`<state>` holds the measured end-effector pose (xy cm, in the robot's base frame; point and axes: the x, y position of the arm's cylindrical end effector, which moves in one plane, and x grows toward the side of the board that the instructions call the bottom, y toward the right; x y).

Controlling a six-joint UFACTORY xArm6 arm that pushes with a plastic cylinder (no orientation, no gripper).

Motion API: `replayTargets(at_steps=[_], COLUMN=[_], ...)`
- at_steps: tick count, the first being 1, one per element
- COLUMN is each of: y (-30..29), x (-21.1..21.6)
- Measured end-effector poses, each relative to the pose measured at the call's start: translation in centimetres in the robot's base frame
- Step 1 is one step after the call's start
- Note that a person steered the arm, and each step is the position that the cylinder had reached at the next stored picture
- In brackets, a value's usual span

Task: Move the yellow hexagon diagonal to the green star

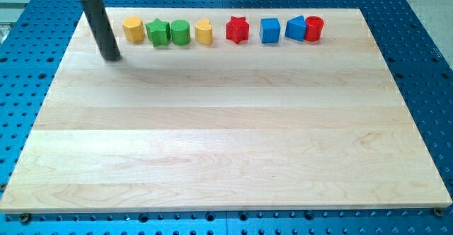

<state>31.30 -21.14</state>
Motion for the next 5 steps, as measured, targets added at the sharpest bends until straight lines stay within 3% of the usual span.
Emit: replayTargets(at_steps=[2,3,5], y=[1.3,3.2,2.3], x=[-9.1,-9.2,-2.2])
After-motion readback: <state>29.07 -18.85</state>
